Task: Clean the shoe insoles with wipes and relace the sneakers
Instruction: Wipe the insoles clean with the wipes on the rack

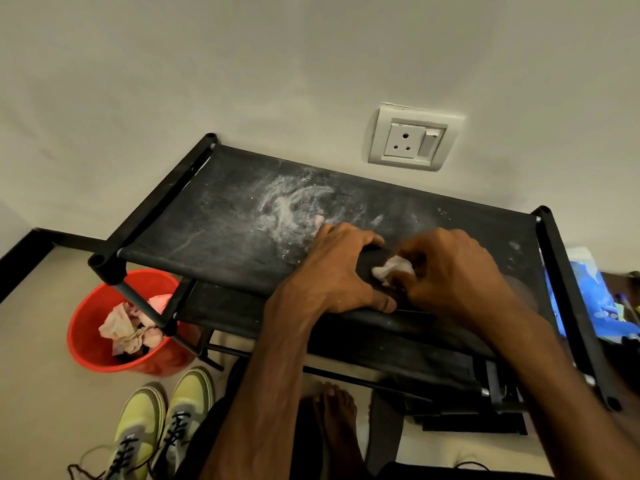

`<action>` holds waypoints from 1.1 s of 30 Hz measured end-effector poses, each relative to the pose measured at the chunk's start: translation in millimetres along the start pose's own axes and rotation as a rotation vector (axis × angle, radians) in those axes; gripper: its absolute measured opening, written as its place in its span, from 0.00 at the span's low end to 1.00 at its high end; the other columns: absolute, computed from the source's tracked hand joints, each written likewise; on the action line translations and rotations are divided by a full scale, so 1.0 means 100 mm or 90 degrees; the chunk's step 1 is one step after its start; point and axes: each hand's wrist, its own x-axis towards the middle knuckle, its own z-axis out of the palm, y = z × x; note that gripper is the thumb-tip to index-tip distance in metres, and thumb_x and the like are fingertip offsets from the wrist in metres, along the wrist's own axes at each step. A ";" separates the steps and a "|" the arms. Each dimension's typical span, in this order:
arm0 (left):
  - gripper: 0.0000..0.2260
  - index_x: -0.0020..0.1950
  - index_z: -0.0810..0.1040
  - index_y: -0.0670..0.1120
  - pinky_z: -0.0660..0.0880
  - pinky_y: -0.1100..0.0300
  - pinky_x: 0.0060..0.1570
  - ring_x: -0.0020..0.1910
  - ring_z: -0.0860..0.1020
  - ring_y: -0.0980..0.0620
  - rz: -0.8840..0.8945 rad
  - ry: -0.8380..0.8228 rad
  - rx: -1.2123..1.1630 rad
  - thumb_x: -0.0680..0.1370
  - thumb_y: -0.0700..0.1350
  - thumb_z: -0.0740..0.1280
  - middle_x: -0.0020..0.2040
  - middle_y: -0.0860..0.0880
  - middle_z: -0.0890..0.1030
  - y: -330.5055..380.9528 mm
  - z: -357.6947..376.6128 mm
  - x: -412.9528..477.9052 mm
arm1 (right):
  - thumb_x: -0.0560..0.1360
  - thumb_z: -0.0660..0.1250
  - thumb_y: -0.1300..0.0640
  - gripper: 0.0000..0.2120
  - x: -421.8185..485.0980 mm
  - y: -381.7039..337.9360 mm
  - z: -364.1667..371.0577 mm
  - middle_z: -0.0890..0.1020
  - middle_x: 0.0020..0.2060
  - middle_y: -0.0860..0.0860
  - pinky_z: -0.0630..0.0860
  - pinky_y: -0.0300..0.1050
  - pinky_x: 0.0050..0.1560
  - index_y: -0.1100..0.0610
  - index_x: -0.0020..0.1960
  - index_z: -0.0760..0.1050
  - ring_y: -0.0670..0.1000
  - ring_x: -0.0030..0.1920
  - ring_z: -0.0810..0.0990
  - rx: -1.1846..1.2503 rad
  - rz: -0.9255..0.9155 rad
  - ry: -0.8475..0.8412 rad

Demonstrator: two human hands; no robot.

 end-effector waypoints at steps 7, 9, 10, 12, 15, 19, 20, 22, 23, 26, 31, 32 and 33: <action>0.41 0.74 0.70 0.57 0.65 0.53 0.69 0.71 0.62 0.52 -0.019 0.000 -0.014 0.64 0.57 0.82 0.68 0.53 0.69 0.01 0.01 -0.01 | 0.73 0.74 0.52 0.06 0.19 0.04 0.08 0.84 0.40 0.49 0.81 0.55 0.43 0.48 0.49 0.85 0.53 0.41 0.82 0.021 -0.022 0.084; 0.42 0.75 0.70 0.55 0.65 0.56 0.68 0.71 0.63 0.52 -0.022 0.010 -0.012 0.63 0.58 0.82 0.69 0.53 0.70 0.01 0.02 -0.01 | 0.72 0.75 0.50 0.06 0.15 0.10 0.03 0.84 0.38 0.47 0.81 0.54 0.41 0.49 0.48 0.85 0.50 0.38 0.81 0.036 -0.053 0.026; 0.43 0.75 0.70 0.55 0.64 0.57 0.67 0.71 0.63 0.52 -0.021 0.015 -0.010 0.63 0.57 0.82 0.69 0.53 0.70 0.01 0.02 -0.01 | 0.73 0.75 0.49 0.06 0.11 0.12 -0.01 0.84 0.36 0.46 0.81 0.51 0.39 0.49 0.48 0.85 0.47 0.37 0.81 0.037 -0.068 -0.007; 0.43 0.75 0.70 0.54 0.64 0.59 0.67 0.71 0.64 0.52 -0.019 0.022 -0.006 0.63 0.57 0.83 0.69 0.53 0.70 0.02 0.03 -0.01 | 0.73 0.75 0.47 0.06 0.02 0.14 -0.09 0.82 0.33 0.43 0.77 0.43 0.34 0.48 0.47 0.85 0.43 0.33 0.79 0.027 -0.091 -0.070; 0.43 0.74 0.70 0.54 0.63 0.59 0.68 0.71 0.64 0.53 -0.016 0.027 -0.004 0.62 0.57 0.83 0.69 0.54 0.71 0.03 0.03 -0.01 | 0.72 0.76 0.49 0.04 -0.12 0.15 -0.17 0.80 0.32 0.41 0.73 0.39 0.34 0.46 0.45 0.84 0.42 0.33 0.78 0.019 -0.087 -0.135; 0.43 0.75 0.69 0.54 0.55 0.62 0.66 0.72 0.62 0.52 -0.012 0.027 0.015 0.63 0.57 0.82 0.70 0.53 0.70 0.04 0.03 -0.01 | 0.71 0.75 0.44 0.08 -0.09 0.12 -0.15 0.83 0.39 0.43 0.81 0.49 0.42 0.42 0.50 0.84 0.46 0.40 0.81 -0.004 -0.056 -0.094; 0.43 0.76 0.69 0.54 0.53 0.62 0.66 0.73 0.62 0.51 -0.012 0.024 0.022 0.64 0.58 0.82 0.70 0.53 0.70 0.03 0.03 0.00 | 0.71 0.74 0.43 0.10 -0.05 0.11 -0.12 0.84 0.41 0.44 0.81 0.51 0.45 0.41 0.52 0.84 0.49 0.43 0.81 -0.009 -0.035 -0.058; 0.42 0.75 0.69 0.55 0.48 0.62 0.68 0.74 0.60 0.50 -0.016 0.016 0.029 0.64 0.59 0.81 0.70 0.53 0.70 0.03 0.03 0.01 | 0.72 0.74 0.44 0.11 0.06 0.07 -0.04 0.84 0.45 0.49 0.81 0.54 0.48 0.42 0.54 0.83 0.54 0.47 0.82 -0.007 -0.003 0.003; 0.41 0.75 0.69 0.56 0.46 0.61 0.70 0.75 0.59 0.49 -0.016 0.013 0.028 0.64 0.59 0.81 0.70 0.52 0.70 0.03 0.03 0.01 | 0.72 0.74 0.45 0.11 0.11 0.06 -0.01 0.84 0.47 0.50 0.81 0.56 0.49 0.44 0.55 0.83 0.55 0.48 0.82 0.001 0.006 0.026; 0.39 0.74 0.70 0.57 0.46 0.58 0.73 0.76 0.57 0.49 -0.016 0.010 0.013 0.66 0.58 0.81 0.71 0.52 0.69 0.03 0.03 0.01 | 0.74 0.74 0.49 0.11 0.20 0.01 0.05 0.84 0.49 0.51 0.81 0.57 0.51 0.47 0.55 0.83 0.56 0.50 0.82 0.012 0.017 0.071; 0.42 0.75 0.70 0.55 0.60 0.61 0.64 0.71 0.63 0.52 -0.020 0.018 0.008 0.63 0.57 0.82 0.69 0.54 0.70 0.01 0.04 0.01 | 0.74 0.74 0.46 0.08 0.12 0.11 -0.02 0.85 0.38 0.47 0.81 0.51 0.41 0.49 0.49 0.86 0.48 0.38 0.81 0.051 -0.062 -0.026; 0.43 0.74 0.70 0.55 0.60 0.61 0.64 0.70 0.64 0.53 -0.018 0.022 0.008 0.63 0.57 0.83 0.69 0.54 0.70 0.01 0.05 0.01 | 0.73 0.75 0.45 0.08 0.07 0.13 -0.06 0.84 0.35 0.47 0.80 0.48 0.38 0.49 0.47 0.86 0.46 0.35 0.81 0.065 -0.081 -0.057; 0.43 0.74 0.70 0.55 0.58 0.63 0.64 0.70 0.64 0.54 -0.015 0.026 0.011 0.62 0.57 0.83 0.69 0.55 0.71 0.01 0.05 0.02 | 0.72 0.76 0.45 0.08 0.02 0.15 -0.10 0.84 0.34 0.46 0.79 0.45 0.36 0.49 0.46 0.86 0.44 0.34 0.81 0.075 -0.095 -0.089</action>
